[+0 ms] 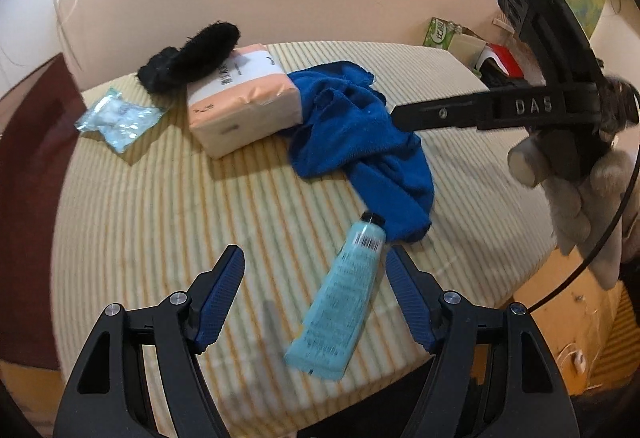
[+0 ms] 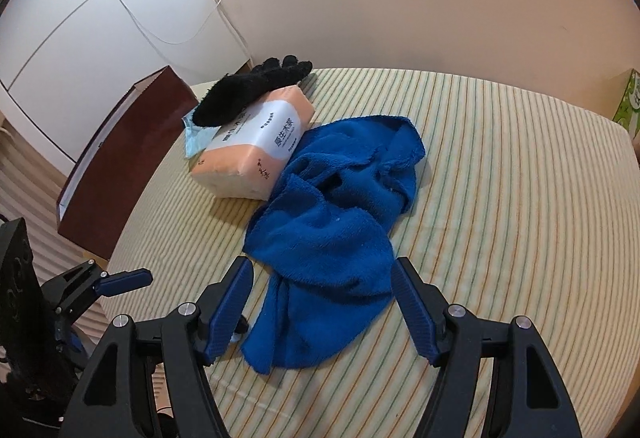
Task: Organize soft objects
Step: 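Move the right tool back over the blue towel, then carry the blue towel into the brown box and open the right tool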
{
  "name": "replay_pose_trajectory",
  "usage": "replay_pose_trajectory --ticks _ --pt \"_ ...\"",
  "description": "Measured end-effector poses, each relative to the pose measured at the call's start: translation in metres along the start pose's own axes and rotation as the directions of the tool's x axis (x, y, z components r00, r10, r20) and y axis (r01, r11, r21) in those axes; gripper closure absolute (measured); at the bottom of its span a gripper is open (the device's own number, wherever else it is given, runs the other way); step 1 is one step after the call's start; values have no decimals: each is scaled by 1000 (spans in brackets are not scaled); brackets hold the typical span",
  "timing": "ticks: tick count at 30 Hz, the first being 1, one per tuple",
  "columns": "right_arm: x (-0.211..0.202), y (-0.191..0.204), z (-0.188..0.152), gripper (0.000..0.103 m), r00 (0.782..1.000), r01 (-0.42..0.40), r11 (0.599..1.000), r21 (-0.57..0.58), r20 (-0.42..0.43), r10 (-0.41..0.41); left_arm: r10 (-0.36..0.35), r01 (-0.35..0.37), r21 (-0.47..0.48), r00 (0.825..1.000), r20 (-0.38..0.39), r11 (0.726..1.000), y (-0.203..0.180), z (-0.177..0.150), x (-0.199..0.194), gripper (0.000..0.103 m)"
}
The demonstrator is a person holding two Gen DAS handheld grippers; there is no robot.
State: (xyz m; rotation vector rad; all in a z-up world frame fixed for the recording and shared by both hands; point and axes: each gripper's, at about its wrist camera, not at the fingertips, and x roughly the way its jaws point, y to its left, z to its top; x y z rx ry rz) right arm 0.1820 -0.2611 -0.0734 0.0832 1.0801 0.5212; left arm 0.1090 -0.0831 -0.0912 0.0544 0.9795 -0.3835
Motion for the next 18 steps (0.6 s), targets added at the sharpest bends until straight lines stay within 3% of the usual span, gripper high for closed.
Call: replay_pose_trajectory --ticks 10,18 --pt "22 -28 8 35 994 -85 988 126 -58 93 -127 121 -82 990 -69 989 -5 35 47 30" --pt "33 -29 14 35 987 -125 983 134 -80 136 -160 152 -91 983 -91 984 -15 53 69 29"
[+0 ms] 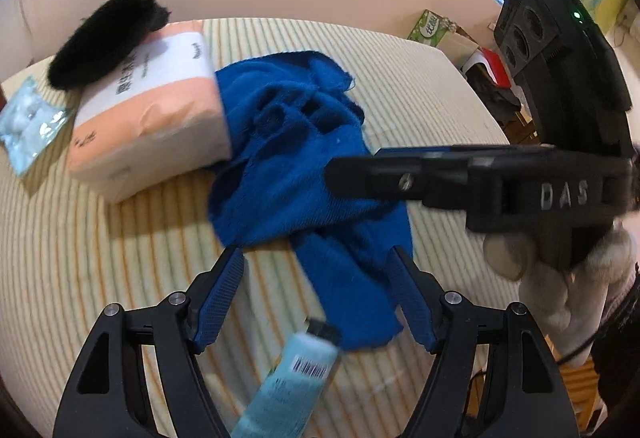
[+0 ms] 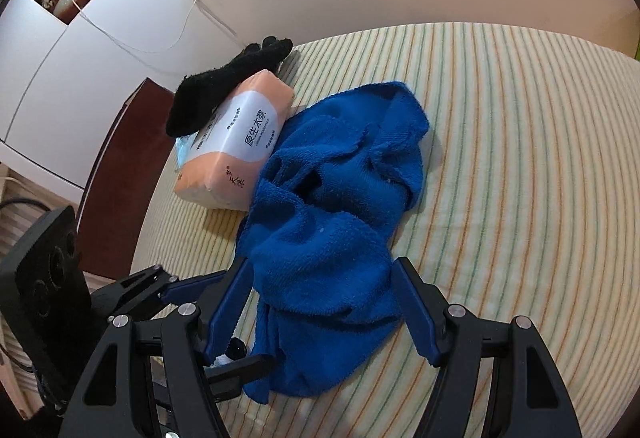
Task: Organize soft objects
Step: 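Carry the blue towel into the brown box and open the right tool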
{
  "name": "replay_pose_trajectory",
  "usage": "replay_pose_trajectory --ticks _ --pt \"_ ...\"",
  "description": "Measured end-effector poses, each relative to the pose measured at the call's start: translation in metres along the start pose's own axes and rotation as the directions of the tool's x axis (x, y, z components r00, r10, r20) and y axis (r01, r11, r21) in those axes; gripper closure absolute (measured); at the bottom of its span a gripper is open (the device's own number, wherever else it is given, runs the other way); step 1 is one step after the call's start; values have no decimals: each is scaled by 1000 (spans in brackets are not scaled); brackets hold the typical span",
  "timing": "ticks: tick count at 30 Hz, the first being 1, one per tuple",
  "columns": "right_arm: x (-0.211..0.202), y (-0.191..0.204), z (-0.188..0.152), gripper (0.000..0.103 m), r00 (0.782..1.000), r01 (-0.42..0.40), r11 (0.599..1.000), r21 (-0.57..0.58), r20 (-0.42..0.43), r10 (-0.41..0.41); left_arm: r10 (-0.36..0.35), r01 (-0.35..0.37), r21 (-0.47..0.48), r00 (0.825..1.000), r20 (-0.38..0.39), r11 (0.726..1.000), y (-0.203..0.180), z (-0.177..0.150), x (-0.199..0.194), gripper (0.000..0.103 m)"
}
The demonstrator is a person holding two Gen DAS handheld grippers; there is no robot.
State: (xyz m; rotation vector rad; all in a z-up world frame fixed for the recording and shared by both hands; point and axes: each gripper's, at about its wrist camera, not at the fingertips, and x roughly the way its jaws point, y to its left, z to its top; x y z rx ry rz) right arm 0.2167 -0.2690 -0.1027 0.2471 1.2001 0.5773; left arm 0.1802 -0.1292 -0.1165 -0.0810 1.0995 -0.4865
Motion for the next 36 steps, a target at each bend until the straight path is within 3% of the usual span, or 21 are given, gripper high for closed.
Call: replay_pose_trajectory --ticks 5,6,8,9,10,15,19,25,36 --pt "5 4 3 36 999 -47 999 -6 -15 47 -30 31 -19 999 14 999 0 8 6 29" --pt "5 5 4 42 999 -48 999 -11 -16 47 -38 38 -24 999 19 999 0 9 6 30" --pt "7 6 5 54 998 -59 998 -10 -28 59 -56 57 -37 998 30 998 1 9 6 37" --pt "9 6 6 60 997 -73 997 -3 -34 73 -65 67 -38 997 30 997 1 10 6 48" --pt "10 5 7 61 995 -89 996 6 -42 90 -75 76 -42 997 29 996 1 10 8 58" --pt "14 14 7 69 988 -143 990 19 -61 143 -111 113 -35 993 44 993 -9 18 13 78" --pt "2 28 6 69 994 -111 993 -31 -27 110 -88 87 17 993 73 996 -25 22 7 78" --pt "-22 32 3 69 993 -121 992 -32 8 121 -114 111 33 987 116 993 -30 23 -11 78" --pt "-89 70 8 69 982 -109 988 -109 143 125 -138 115 105 959 246 988 -30 29 -85 78"
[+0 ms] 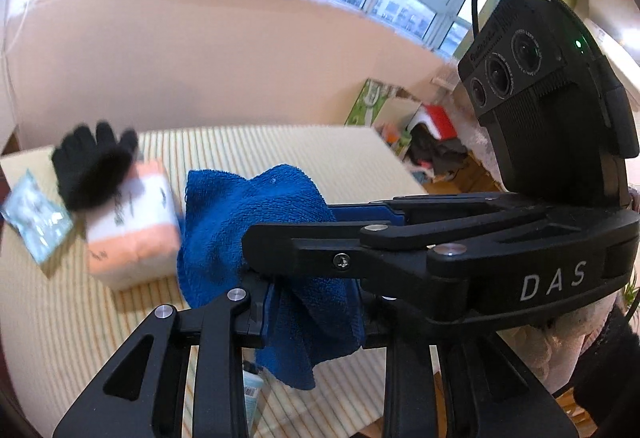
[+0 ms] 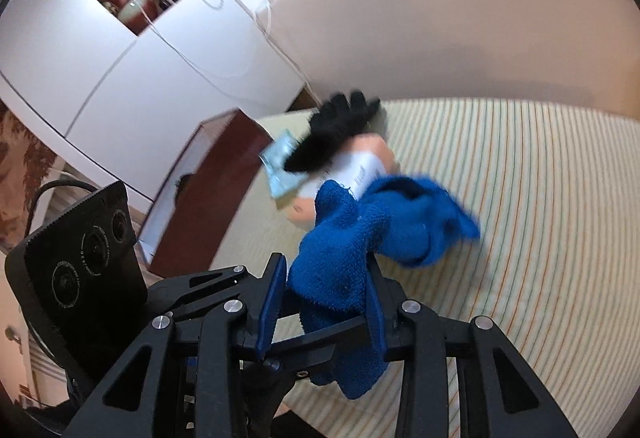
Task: Organize soft objects
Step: 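Carry the blue towel into the brown box and open the right tool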
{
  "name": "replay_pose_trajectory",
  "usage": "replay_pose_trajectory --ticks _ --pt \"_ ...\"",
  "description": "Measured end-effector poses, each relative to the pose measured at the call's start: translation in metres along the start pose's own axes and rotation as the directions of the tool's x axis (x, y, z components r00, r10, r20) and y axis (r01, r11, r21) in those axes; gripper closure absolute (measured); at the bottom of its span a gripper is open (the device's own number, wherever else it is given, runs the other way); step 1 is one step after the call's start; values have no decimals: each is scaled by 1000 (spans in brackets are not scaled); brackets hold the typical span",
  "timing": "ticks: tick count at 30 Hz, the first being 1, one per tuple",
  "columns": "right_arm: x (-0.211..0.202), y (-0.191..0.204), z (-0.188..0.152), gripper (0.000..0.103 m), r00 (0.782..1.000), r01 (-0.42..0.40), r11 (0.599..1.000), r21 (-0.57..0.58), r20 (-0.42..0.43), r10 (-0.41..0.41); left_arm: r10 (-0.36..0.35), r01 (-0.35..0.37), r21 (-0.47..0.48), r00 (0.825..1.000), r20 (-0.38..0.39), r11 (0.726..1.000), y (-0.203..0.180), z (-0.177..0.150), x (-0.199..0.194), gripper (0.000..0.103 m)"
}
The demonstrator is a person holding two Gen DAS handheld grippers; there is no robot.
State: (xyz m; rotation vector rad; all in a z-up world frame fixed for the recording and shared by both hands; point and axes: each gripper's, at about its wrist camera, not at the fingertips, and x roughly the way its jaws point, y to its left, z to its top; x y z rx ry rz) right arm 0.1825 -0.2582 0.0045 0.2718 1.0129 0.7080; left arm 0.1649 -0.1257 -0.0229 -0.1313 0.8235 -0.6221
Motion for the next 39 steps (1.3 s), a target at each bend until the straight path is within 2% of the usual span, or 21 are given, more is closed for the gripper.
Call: replay_pose_trajectory --ticks 8,16,22,27,32,35,39 --pt "-40 54 26 69 994 -12 995 -99 103 23 4 -9 35 990 138 999 -6 22 -64 78" --pt "-33 125 52 69 990 -44 975 -216 119 71 86 -93 14 963 257 996 19 24 -135 78" --pt "-5 187 68 69 987 -103 943 -316 87 137 177 -175 -36 933 314 984 57 22 -180 78" --pt "31 239 83 69 980 -169 910 -378 38 198 278 -261 -96 895 348 961 90 15 -226 78" --pt "65 280 93 69 974 -205 877 -435 -5 225 351 -313 -162 863 363 936 128 11 -250 78" --pt "88 298 101 69 973 -215 865 -454 -25 229 384 -335 -193 851 358 922 147 9 -258 78" --pt "116 305 113 69 974 -217 858 -465 -51 219 405 -341 -233 850 338 911 171 9 -263 78"
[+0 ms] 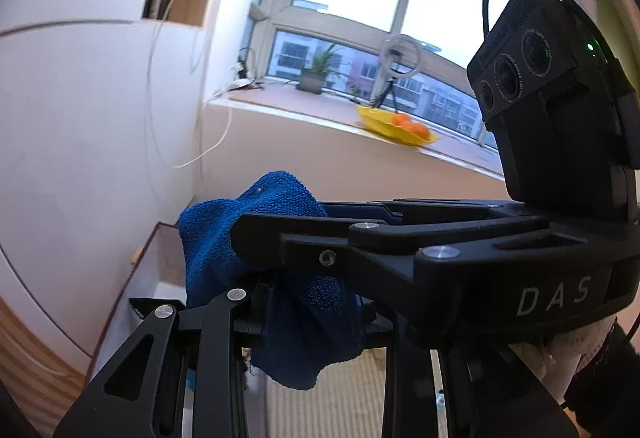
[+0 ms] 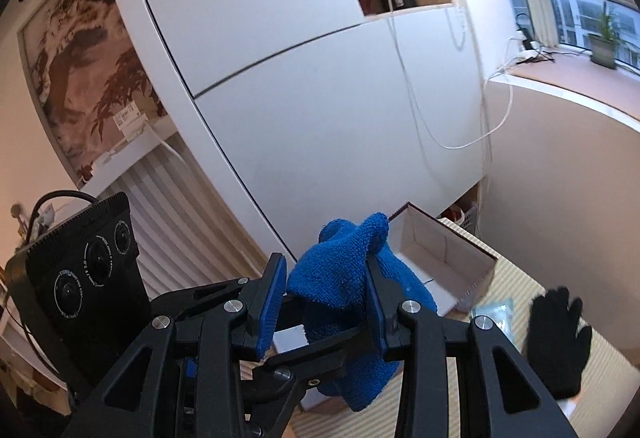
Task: Organize soft objects
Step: 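Carry the blue towel into the brown box and open the right tool, then move both tools back over the black glove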
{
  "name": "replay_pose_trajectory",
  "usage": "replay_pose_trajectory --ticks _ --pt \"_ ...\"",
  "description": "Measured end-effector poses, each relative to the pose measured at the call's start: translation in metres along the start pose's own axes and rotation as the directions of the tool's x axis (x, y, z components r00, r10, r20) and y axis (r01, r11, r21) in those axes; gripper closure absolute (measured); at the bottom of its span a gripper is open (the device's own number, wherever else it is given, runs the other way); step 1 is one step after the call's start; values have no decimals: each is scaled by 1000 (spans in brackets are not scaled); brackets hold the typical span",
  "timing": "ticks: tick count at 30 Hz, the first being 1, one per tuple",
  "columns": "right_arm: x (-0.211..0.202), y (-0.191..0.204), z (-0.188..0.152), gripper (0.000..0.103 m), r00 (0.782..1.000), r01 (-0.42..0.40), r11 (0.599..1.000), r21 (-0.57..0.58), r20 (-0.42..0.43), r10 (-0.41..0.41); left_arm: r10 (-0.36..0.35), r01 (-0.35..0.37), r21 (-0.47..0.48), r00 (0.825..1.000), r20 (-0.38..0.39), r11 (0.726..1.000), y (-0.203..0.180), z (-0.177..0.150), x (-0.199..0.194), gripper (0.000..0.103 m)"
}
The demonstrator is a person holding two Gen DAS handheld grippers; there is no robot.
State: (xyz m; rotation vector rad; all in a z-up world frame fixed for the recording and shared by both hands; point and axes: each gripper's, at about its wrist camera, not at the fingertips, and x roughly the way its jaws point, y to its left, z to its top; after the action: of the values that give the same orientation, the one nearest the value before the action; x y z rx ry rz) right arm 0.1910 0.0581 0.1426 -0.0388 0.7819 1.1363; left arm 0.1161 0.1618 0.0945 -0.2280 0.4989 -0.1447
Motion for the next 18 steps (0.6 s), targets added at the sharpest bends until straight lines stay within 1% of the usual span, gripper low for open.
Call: replay_pose_trajectory --ticks 4,8,11,13,14,15,16,17,18 --pt "29 -13 9 69 999 -9 1000 14 -34 10 22 -23 -30 999 -33 999 21 1 19 78" --pt "55 -27 13 69 998 5 1000 23 -70 -4 50 -53 -47 996 -79 997 33 0 39 78" --pt "69 -36 12 69 995 19 999 33 -94 -16 77 -82 -41 990 -118 996 39 -1 56 78" --pt "76 -43 12 69 993 56 998 33 -106 -52 121 -129 -43 982 -146 991 44 -2 67 76" --pt "78 -47 13 66 992 69 997 40 -108 -64 150 -159 -43 975 -164 986 48 -3 73 73" --pt "78 -53 12 57 991 81 995 60 -109 -75 167 -178 -46 968 -185 983 52 -3 79 66" --pt "78 -57 12 52 991 86 994 72 -106 -78 176 -191 -53 961 -213 980 54 -6 83 54" --pt "76 -62 12 48 991 92 992 88 -101 -83 188 -207 -63 955 -228 976 57 -9 86 48" --pt "73 -67 11 47 992 94 990 102 -96 -84 206 -227 -67 951 -231 972 59 -11 87 39"
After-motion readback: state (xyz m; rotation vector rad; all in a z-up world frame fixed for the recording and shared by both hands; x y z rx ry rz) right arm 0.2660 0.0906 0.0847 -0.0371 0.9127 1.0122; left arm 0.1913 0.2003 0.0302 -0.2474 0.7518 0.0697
